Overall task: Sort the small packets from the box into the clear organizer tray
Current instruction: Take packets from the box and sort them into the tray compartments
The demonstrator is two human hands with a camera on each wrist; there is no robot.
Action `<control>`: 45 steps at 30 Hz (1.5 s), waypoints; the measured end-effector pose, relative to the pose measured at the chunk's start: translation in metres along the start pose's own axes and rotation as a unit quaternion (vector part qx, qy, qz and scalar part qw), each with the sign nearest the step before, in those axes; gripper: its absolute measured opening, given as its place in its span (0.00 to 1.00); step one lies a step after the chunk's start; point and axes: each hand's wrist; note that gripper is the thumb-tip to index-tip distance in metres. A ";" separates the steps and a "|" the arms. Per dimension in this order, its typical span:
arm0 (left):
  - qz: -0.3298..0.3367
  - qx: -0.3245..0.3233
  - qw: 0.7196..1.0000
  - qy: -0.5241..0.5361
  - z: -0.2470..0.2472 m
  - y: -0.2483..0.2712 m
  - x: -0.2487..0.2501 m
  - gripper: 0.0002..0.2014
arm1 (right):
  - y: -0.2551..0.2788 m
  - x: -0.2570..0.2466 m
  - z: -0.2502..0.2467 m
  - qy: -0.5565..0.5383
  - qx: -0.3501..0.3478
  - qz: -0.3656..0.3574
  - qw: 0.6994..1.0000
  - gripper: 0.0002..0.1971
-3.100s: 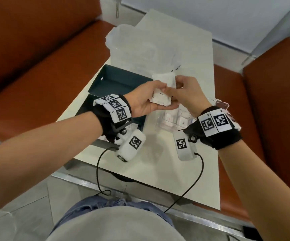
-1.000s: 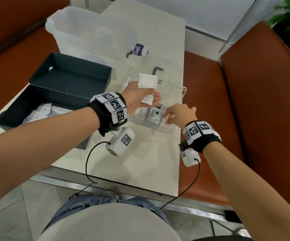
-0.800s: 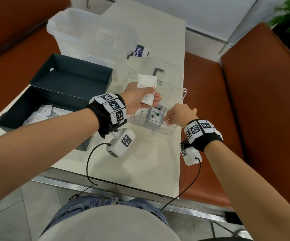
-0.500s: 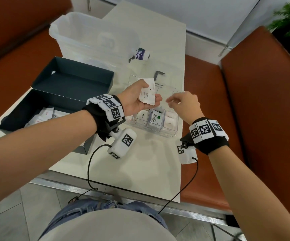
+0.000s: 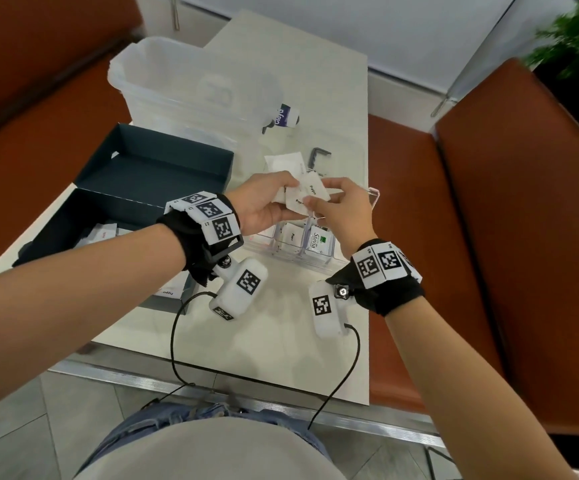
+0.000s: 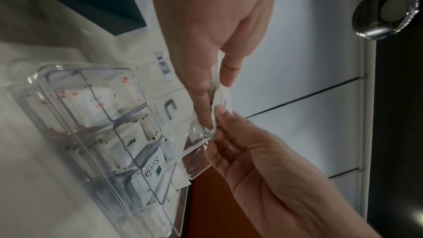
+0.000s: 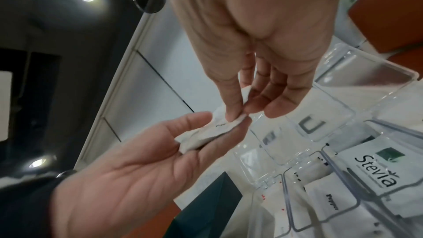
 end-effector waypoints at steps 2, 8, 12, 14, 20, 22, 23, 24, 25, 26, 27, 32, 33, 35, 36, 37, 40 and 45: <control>-0.010 -0.003 1.000 -0.008 -0.004 0.004 0.003 0.17 | -0.003 0.002 -0.001 -0.016 0.006 0.017 1.000 0.16; 0.033 0.007 0.999 -0.004 -0.017 0.005 0.008 0.18 | -0.008 -0.007 -0.005 -0.111 0.012 0.041 0.993 0.08; 0.075 0.046 0.995 -0.047 -0.030 0.004 0.014 0.17 | -0.010 -0.015 -0.007 -0.161 -0.027 -0.016 0.986 0.06; 0.090 0.057 0.991 -0.081 -0.038 0.005 0.017 0.16 | -0.012 -0.018 -0.007 -0.173 -0.047 -0.024 0.983 0.08; 0.111 0.068 0.978 -0.163 -0.052 0.009 0.024 0.09 | -0.017 -0.024 -0.001 -0.146 -0.105 -0.045 0.983 0.11; 0.104 0.049 0.980 -0.164 -0.054 0.010 0.026 0.11 | -0.017 -0.024 0.005 -0.066 -0.125 -0.066 0.988 0.12; 0.099 0.039 0.982 -0.157 -0.054 0.010 0.027 0.11 | -0.017 -0.023 0.008 -0.030 -0.125 -0.074 0.989 0.12; 0.094 0.032 0.984 -0.149 -0.054 0.011 0.027 0.11 | -0.016 -0.023 0.012 -0.006 -0.120 -0.076 0.990 0.11; 0.090 0.027 0.985 -0.143 -0.053 0.011 0.028 0.10 | -0.016 -0.023 0.016 0.007 -0.114 -0.075 0.991 0.09; 0.088 0.024 0.986 -0.140 -0.053 0.012 0.028 0.09 | -0.015 -0.023 0.019 0.012 -0.109 -0.071 0.991 0.08; 0.087 0.022 0.986 -0.139 -0.054 0.012 0.029 0.09 | -0.014 -0.022 0.021 0.013 -0.105 -0.067 0.992 0.08; 0.085 0.016 0.990 -0.112 -0.060 0.013 0.031 0.12 | -0.015 -0.021 0.025 -0.020 -0.058 -0.026 0.998 0.08; 0.085 0.018 0.990 -0.110 -0.061 0.013 0.031 0.13 | -0.014 -0.020 0.025 -0.040 -0.042 -0.011 0.998 0.08; 0.092 0.020 0.989 -0.114 -0.062 0.013 0.029 0.12 | -0.013 -0.021 0.027 -0.094 -0.009 0.027 0.995 0.07; 0.097 0.019 0.988 -0.116 -0.062 0.013 0.028 0.12 | -0.012 -0.022 0.028 -0.127 0.003 0.048 0.991 0.06; 0.101 0.018 0.988 -0.117 -0.061 0.013 0.027 0.12 | -0.011 -0.023 0.029 -0.158 0.010 0.067 0.985 0.06; 0.121 0.031 0.984 -0.128 -0.057 0.011 0.023 0.12 | -0.007 -0.025 0.033 -0.227 0.013 0.107 0.968 0.04; 0.143 0.073 0.978 -0.131 -0.054 0.008 0.023 0.09 | -0.005 -0.021 0.036 -0.168 -0.025 0.086 0.982 0.06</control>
Point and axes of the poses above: each hand's wrist, its own y-axis away from the middle knuckle, its own z-axis out of the palm, x = y × z, and after that the axes turned 15 degrees about -z, right-handed
